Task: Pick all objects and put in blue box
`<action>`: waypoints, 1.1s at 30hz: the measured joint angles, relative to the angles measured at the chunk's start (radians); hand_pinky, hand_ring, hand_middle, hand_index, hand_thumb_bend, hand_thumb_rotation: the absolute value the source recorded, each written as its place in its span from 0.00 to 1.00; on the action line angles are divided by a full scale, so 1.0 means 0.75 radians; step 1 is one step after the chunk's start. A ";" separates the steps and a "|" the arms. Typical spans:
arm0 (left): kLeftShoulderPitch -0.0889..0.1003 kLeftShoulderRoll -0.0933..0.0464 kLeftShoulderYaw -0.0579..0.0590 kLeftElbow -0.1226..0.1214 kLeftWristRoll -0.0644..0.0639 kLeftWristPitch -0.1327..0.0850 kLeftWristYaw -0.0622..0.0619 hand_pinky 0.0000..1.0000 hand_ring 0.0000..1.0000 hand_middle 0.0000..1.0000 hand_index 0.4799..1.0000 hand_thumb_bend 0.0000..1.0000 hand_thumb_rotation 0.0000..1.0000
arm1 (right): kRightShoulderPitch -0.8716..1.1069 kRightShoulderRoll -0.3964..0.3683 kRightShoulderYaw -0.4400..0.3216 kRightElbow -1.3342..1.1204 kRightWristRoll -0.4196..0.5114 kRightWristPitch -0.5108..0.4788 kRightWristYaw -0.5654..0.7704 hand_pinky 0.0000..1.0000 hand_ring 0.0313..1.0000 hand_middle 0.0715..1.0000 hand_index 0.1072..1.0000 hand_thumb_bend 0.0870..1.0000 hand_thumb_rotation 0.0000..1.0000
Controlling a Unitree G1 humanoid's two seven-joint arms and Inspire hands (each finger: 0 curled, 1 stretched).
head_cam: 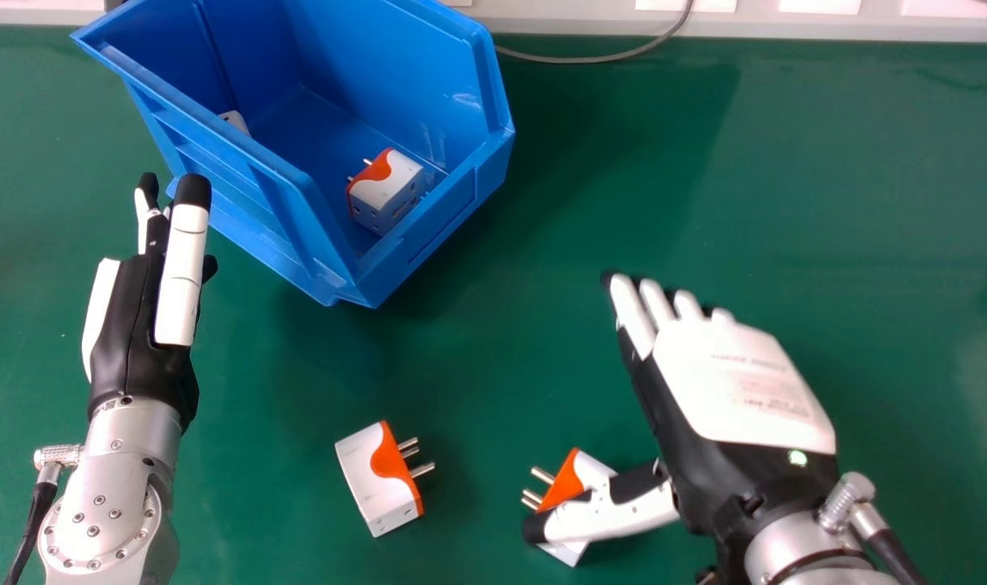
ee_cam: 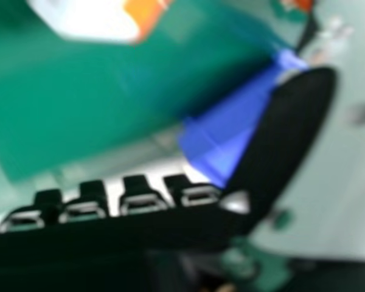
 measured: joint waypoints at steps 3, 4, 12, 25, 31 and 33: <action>0.000 0.000 0.000 -0.001 0.000 0.000 0.000 0.96 1.00 1.00 1.00 0.79 1.00 | -0.002 0.012 -0.012 0.000 -0.037 -0.011 0.096 1.00 1.00 1.00 1.00 1.00 0.41; 0.000 0.000 0.000 -0.001 0.000 0.000 0.000 0.96 1.00 1.00 1.00 0.79 1.00 | -0.003 0.017 -0.017 0.001 -0.053 -0.017 0.113 1.00 1.00 1.00 1.00 1.00 0.41; 0.000 0.000 0.001 -0.001 0.000 0.001 0.007 0.94 0.98 1.00 1.00 0.76 1.00 | -0.017 0.033 -0.027 0.005 -0.124 -0.056 0.169 1.00 1.00 1.00 1.00 1.00 0.41; 0.001 0.000 0.001 -0.007 0.007 0.005 0.018 0.94 0.98 1.00 1.00 0.75 1.00 | -0.021 0.034 -0.027 0.048 -0.170 -0.055 0.098 1.00 1.00 1.00 1.00 1.00 0.39; 0.001 0.000 0.001 -0.007 0.007 0.007 0.019 0.93 0.98 1.00 1.00 0.76 1.00 | -0.009 0.032 -0.027 0.102 -0.197 -0.053 -0.053 0.99 1.00 1.00 1.00 1.00 0.35; 0.002 0.000 0.001 -0.007 0.007 0.010 0.019 0.93 0.97 1.00 1.00 0.76 1.00 | -0.005 0.031 -0.026 0.125 -0.204 -0.052 -0.096 0.97 0.99 1.00 1.00 1.00 0.34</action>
